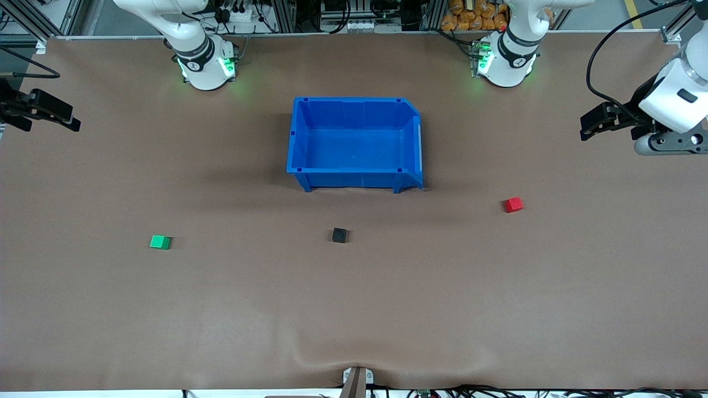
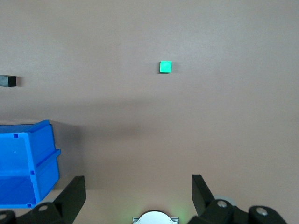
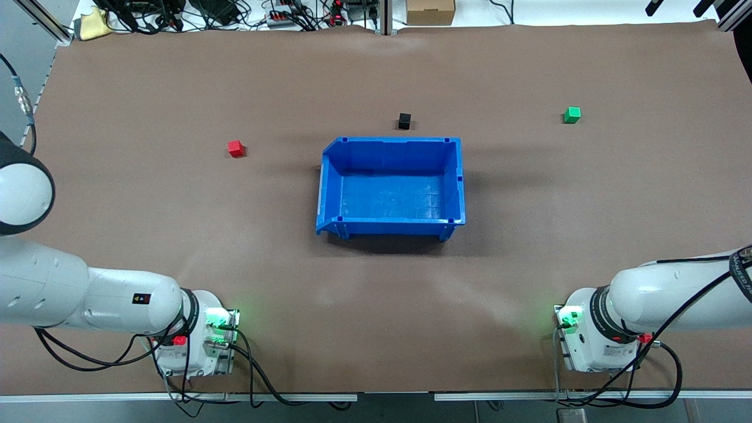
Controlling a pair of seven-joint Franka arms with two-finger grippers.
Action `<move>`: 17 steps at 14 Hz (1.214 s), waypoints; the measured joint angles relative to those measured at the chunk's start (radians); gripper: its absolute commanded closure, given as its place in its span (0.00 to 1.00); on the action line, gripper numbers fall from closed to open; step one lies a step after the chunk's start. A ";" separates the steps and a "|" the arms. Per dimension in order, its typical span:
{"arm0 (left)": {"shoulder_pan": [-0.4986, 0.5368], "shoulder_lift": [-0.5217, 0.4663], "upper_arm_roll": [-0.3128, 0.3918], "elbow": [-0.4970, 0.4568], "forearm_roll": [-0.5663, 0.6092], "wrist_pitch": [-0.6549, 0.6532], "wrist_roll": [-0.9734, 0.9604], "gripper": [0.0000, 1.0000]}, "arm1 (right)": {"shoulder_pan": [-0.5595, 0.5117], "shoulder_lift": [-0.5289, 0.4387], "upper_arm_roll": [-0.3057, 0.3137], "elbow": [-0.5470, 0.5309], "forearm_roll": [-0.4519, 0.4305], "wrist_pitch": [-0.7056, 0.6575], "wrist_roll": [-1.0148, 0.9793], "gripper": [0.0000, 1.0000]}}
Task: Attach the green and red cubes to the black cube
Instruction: 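Reach the right gripper to the green cube while the left gripper reaches the red cube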
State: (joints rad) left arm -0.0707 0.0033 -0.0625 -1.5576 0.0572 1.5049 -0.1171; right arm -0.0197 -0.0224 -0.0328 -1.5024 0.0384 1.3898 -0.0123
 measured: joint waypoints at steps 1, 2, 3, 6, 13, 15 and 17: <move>0.000 0.011 0.000 -0.001 0.000 0.004 0.000 0.00 | 0.000 0.000 0.001 0.000 0.000 0.000 0.000 0.00; 0.000 0.024 0.000 -0.002 0.000 0.009 0.000 0.00 | 0.000 0.000 0.002 0.000 0.000 0.000 0.000 0.00; 0.000 0.038 0.000 -0.007 0.000 0.024 0.000 0.00 | 0.000 0.000 0.002 -0.001 0.000 0.000 0.000 0.00; 0.006 0.059 0.000 -0.068 0.000 0.114 -0.001 0.00 | 0.000 0.002 0.003 -0.014 0.000 -0.007 0.000 0.00; 0.031 0.086 0.000 -0.343 0.000 0.450 -0.012 0.00 | 0.018 0.013 0.017 -0.101 0.000 0.022 -0.001 0.00; 0.031 0.122 0.000 -0.382 0.000 0.510 -0.019 0.00 | 0.022 0.025 0.021 -0.151 0.000 0.081 -0.001 0.00; 0.033 0.163 0.000 -0.423 0.000 0.600 -0.021 0.00 | 0.022 0.057 0.021 -0.220 0.000 0.182 -0.001 0.00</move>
State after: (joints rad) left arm -0.0379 0.1664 -0.0626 -1.9808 0.0572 2.1053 -0.1379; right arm 0.0025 0.0346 -0.0120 -1.7220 0.0385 1.5715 -0.0134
